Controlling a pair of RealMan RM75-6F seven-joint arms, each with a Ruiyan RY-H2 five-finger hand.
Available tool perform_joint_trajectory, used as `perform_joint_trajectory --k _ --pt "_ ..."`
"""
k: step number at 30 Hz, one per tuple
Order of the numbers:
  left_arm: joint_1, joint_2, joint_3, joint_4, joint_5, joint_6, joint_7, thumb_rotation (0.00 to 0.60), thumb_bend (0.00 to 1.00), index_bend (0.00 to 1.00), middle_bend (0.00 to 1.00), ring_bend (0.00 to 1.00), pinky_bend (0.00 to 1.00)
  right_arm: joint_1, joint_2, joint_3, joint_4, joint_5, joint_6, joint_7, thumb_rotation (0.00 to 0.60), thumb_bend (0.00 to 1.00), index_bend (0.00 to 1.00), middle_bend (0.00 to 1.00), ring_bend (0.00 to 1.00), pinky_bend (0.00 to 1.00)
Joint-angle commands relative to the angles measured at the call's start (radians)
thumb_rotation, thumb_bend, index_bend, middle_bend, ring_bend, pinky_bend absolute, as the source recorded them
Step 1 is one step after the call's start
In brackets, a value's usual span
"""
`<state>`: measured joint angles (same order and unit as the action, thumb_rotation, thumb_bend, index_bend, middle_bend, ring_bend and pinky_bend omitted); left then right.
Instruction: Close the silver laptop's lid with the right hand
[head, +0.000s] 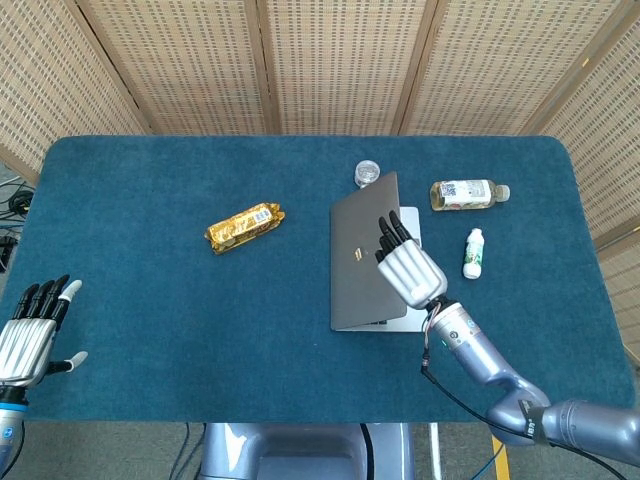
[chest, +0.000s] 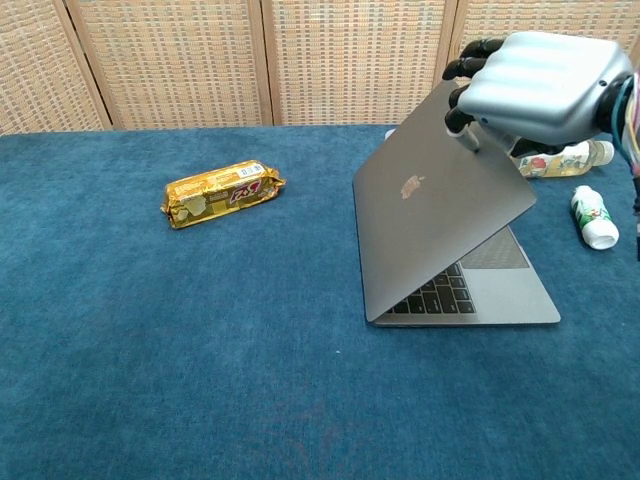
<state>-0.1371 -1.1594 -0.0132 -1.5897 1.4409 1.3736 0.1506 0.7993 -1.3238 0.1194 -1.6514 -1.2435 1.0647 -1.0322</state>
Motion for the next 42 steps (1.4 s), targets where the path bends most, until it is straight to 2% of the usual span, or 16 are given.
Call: perform_joint_trajectory --k 1,42 --pt "0.0 0.0 0.0 0.0 0.0 0.0 0.0 0.6 0.05 0.0 0.0 0.0 0.0 0.003 -0.003 -0.005 0.004 0.007 -0.001 -0.017 0.6 1.0 0.43 0.35 0.1 0.08" --pt "-0.004 -0.012 0.01 0.004 0.007 -0.011 0.023 0.6 0.05 0.0 0.0 0.0 0.0 -0.013 -0.089 -0.071 0.125 0.055 -0.005 -0.07 0.6 1.0 0.43 0.35 0.1 0.08"
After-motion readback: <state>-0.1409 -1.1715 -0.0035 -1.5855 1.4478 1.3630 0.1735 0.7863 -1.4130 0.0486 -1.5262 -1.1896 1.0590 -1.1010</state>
